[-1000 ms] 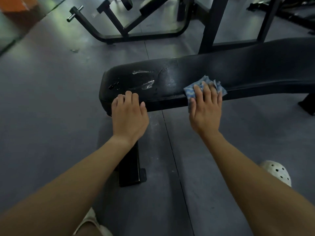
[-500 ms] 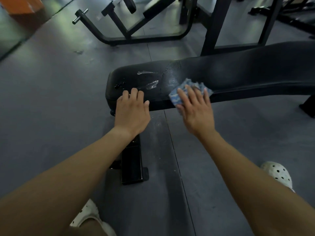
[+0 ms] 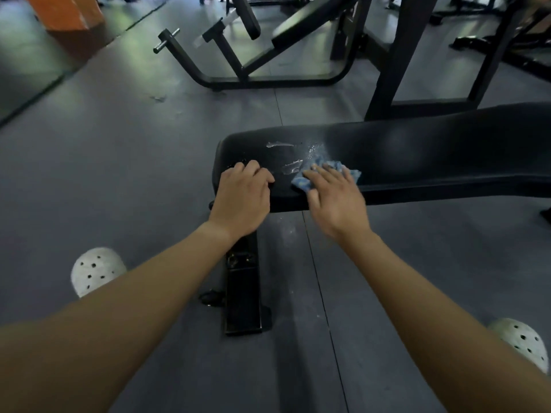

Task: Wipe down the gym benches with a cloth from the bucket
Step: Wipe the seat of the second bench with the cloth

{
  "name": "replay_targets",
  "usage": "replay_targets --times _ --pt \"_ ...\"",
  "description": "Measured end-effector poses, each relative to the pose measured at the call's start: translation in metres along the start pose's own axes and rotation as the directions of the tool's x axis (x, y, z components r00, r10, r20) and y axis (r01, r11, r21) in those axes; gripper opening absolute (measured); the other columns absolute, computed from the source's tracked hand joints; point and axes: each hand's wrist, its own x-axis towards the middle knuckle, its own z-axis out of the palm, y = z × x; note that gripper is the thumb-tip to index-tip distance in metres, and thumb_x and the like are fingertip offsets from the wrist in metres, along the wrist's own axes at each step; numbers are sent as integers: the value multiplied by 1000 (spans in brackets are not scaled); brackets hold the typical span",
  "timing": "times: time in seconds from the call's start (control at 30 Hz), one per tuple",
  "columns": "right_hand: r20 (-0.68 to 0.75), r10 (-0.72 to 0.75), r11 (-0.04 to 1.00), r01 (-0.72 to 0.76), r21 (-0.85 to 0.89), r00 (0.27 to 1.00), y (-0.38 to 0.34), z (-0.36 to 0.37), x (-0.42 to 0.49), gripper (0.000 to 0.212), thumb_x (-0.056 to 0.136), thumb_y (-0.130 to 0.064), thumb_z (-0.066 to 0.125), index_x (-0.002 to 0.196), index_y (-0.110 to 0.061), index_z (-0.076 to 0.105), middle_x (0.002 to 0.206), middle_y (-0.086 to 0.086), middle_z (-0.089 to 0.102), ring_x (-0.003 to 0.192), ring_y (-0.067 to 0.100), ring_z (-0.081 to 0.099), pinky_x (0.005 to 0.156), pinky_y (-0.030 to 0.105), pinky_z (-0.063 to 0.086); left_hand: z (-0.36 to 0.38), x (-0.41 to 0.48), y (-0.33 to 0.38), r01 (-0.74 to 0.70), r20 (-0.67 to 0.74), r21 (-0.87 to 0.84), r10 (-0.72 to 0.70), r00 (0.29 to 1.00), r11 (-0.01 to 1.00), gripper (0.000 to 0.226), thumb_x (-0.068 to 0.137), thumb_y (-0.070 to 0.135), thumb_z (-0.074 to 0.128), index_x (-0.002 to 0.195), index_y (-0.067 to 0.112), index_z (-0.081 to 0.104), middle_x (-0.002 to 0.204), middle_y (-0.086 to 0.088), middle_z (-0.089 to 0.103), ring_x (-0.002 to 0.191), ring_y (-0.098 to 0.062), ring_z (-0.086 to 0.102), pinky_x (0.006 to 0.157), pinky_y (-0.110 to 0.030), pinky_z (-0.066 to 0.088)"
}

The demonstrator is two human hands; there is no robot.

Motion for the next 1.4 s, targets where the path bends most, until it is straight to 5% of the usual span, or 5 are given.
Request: replay_targets --times 0.23,0.6,0.83,1.07,1.4 --pt "134 286 954 -295 49 949 1 -22 66 45 104 -21 33 143 -22 55 156 3 44 146 27 34 120 42 24 2 42 -66 56 -61 -133 -64 996 989 27 100 17 46 107 15 71 109 -1 64 101 -23 57 98 -42 45" --pt "305 140 987 -156 28 942 -44 -3 65 50 104 -20 33 154 -26 41 165 -5 27 155 13 12 124 34 0 14 41 -101 123 9 -266 -125 992 956 29 103 18 43 114 8 69 116 -9 68 104 -28 61 100 -43 46" --pt "276 20 982 -70 173 961 -71 -10 30 55 93 4 42 138 -18 62 150 -7 50 146 7 35 119 13 19 2 38 -106 78 116 -276 -48 992 958 34 105 18 41 128 6 63 129 -14 66 113 -33 59 102 -44 43" --pt "228 515 852 -522 -35 826 -37 -26 68 47 104 -15 35 146 -27 52 153 17 44 133 38 46 114 46 35 3 41 -119 11 82 -312 15 997 950 34 105 19 38 122 10 66 120 -9 69 103 -29 61 98 -44 46" --pt "295 122 992 -125 -9 948 -55 -4 63 48 105 -31 37 152 -30 44 163 -11 32 152 6 19 126 35 15 28 66 -133 30 -94 -507 -90 991 861 19 92 16 49 85 15 66 83 4 65 82 -20 55 79 -42 48"
